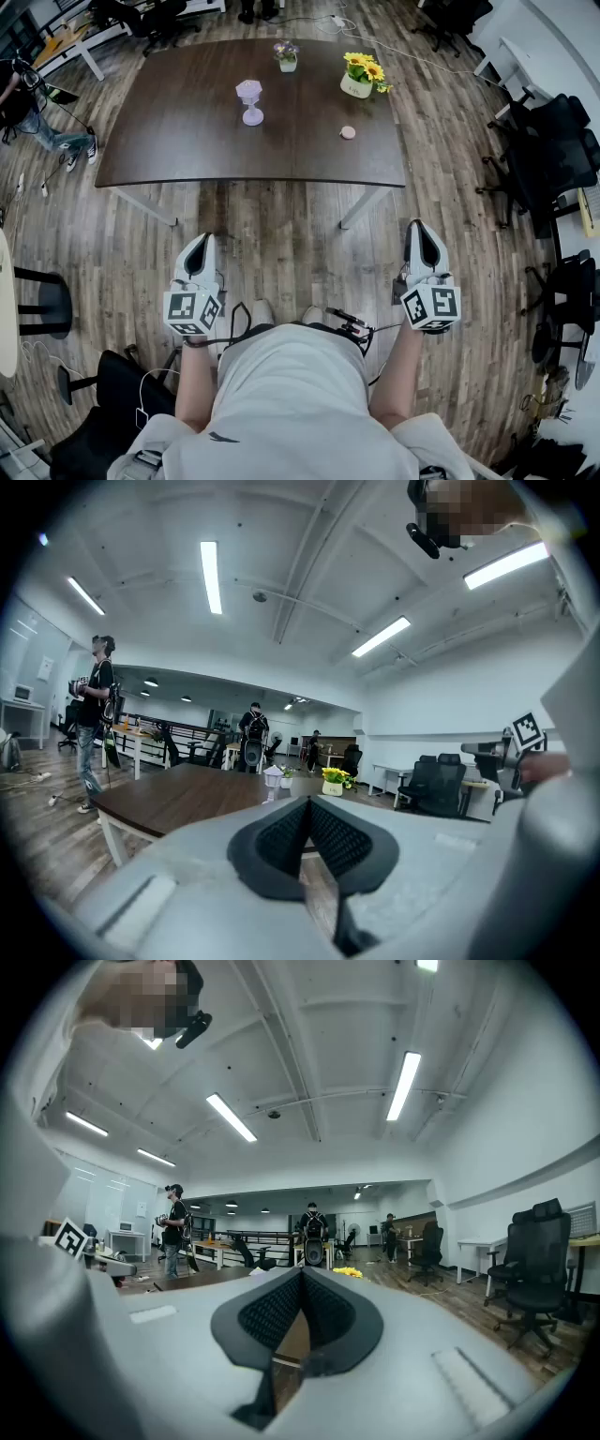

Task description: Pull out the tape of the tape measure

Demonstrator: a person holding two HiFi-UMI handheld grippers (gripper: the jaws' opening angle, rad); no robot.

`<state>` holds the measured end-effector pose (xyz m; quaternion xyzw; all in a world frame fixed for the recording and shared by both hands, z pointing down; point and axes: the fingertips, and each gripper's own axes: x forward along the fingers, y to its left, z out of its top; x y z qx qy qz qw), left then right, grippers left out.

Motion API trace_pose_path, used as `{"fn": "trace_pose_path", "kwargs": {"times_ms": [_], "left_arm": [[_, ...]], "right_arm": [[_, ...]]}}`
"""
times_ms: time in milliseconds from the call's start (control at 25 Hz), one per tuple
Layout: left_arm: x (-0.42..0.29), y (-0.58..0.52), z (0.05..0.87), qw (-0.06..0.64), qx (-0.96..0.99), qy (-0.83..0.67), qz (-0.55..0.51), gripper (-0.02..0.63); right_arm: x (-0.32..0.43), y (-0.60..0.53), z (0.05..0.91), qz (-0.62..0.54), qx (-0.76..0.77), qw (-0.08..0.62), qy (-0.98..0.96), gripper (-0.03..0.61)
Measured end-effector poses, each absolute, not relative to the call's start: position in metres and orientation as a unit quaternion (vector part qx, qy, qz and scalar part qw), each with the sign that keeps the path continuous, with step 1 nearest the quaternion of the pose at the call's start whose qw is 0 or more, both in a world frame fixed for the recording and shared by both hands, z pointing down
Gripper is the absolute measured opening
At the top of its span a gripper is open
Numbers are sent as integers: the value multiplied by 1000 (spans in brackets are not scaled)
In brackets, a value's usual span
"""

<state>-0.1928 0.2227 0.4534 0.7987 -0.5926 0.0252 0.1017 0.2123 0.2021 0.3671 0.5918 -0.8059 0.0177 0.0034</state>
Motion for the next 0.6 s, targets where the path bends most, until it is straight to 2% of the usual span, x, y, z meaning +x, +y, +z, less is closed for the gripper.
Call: {"fn": "trace_pose_path", "kwargs": {"times_ms": [600], "left_arm": [[-193, 221, 458, 103, 797, -594, 31, 5]], "right_arm": [[211, 194, 369, 25, 590, -5, -807, -2]]}}
